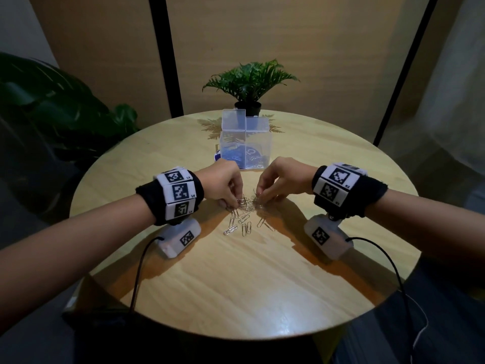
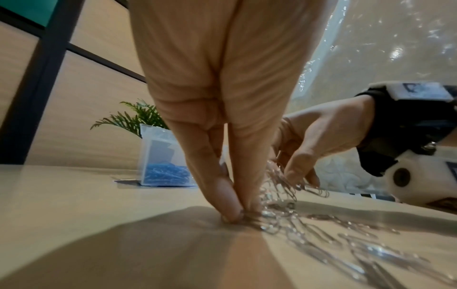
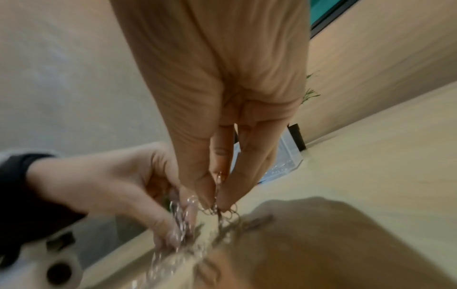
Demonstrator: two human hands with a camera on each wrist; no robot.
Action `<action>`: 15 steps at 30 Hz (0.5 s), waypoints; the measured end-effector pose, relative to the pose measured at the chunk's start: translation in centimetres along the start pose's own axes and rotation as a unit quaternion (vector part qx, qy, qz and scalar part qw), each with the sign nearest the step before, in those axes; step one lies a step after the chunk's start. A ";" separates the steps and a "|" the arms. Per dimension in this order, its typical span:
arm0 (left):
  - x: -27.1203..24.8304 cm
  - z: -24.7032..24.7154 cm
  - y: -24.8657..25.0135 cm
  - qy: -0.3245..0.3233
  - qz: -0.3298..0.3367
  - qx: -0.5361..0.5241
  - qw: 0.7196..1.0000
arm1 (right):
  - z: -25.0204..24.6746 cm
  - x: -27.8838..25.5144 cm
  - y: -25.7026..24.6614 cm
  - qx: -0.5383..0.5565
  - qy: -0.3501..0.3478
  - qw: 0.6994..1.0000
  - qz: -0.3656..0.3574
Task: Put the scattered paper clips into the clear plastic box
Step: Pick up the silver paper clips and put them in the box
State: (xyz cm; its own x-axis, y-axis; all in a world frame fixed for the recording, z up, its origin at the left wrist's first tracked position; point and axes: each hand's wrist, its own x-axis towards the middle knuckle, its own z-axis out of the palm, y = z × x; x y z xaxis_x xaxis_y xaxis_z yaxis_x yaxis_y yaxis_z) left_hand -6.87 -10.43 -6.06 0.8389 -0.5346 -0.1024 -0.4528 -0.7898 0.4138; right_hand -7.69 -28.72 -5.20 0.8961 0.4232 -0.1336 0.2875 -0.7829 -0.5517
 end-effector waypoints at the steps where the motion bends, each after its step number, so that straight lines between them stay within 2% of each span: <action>1: 0.0 -0.1 -0.2 -0.008 -0.001 -0.009 1.000 | -0.7 -0.1 0.1 0.054 -0.012 0.998 0.010; 2: 0.1 -0.1 -0.4 -0.014 0.000 -0.017 1.000 | -1.5 -0.3 0.1 0.091 -0.014 0.996 0.009; 4: 0.1 -0.3 -0.6 -0.021 0.001 -0.032 0.999 | -3.7 0.2 -0.1 0.129 0.029 0.991 0.000; 8: 0.2 -1.0 -0.4 0.001 0.002 -0.070 0.998 | -7.3 3.4 -1.5 0.150 0.214 0.965 0.018; 10: 0.4 -1.9 -0.2 0.035 -0.003 -0.114 0.993 | -8.0 5.7 -1.9 0.137 0.266 0.952 0.055; 12: 0.6 -3.1 0.1 0.070 -0.005 -0.169 0.983 | -8.0 7.8 -1.7 0.093 0.266 0.954 0.099; 15: 1.5 -5.2 0.9 0.159 -0.015 -0.199 0.967 | -7.8 9.5 -1.6 0.031 0.224 0.965 0.130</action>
State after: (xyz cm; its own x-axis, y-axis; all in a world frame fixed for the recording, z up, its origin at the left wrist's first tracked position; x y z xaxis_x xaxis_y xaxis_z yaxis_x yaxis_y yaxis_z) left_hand -4.46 -10.32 -1.11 0.9294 -0.3426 0.1373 -0.3269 -0.5911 0.7374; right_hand 2.98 -27.05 0.85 0.9955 -0.0346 0.0883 0.0252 -0.8012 -0.5979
